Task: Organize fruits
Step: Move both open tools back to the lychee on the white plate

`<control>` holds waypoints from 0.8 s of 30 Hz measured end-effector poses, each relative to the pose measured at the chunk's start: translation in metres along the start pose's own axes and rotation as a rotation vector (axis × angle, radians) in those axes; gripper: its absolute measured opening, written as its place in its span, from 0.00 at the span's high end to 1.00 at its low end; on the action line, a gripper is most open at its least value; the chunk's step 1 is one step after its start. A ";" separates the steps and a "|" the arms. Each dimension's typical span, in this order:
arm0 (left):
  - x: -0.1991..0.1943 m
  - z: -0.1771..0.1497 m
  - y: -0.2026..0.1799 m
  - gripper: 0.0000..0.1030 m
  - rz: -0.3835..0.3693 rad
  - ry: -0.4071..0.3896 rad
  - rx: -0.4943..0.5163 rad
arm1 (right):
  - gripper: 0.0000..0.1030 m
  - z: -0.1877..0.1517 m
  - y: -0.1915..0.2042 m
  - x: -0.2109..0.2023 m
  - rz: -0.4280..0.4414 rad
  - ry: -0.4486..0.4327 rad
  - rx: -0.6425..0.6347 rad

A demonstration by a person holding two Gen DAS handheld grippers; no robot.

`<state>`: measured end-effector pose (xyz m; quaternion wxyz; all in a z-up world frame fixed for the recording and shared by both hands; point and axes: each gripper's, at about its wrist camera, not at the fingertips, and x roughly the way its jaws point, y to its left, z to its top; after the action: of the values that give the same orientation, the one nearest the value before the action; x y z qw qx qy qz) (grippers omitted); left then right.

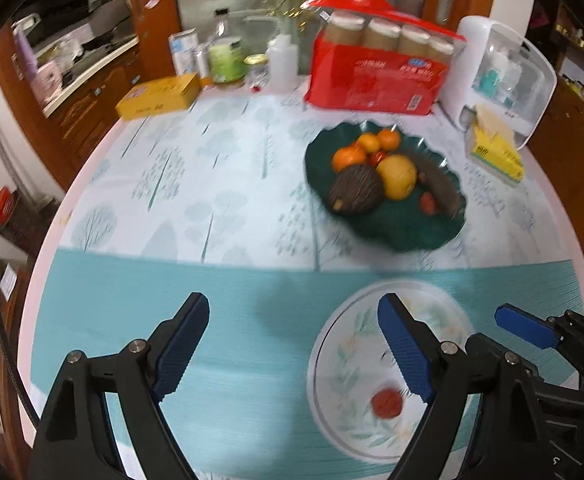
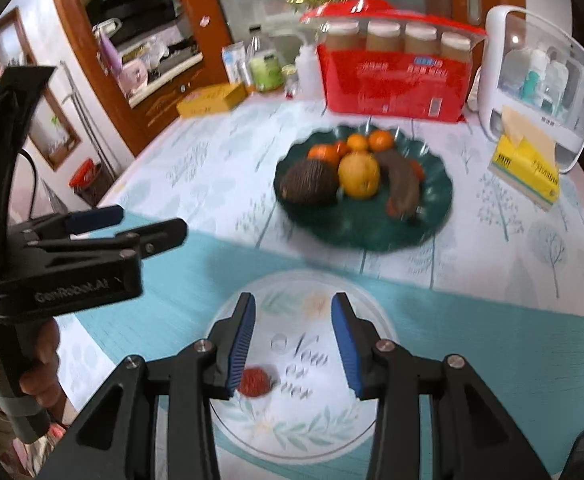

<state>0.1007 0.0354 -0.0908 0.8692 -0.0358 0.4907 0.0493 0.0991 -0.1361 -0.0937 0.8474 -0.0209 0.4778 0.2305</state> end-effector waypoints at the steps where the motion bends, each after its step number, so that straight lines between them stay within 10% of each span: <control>1: 0.003 -0.008 0.002 0.17 0.006 0.007 -0.010 | 0.61 -0.008 0.001 0.007 0.003 0.024 -0.003; 24: 0.041 -0.092 0.021 0.17 0.077 0.120 -0.124 | 0.61 -0.067 0.034 0.069 0.085 0.163 -0.076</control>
<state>0.0414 0.0486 -0.1735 0.8320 -0.0735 0.5387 0.1104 0.0615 -0.0975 -0.1805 0.7939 -0.0516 0.5363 0.2817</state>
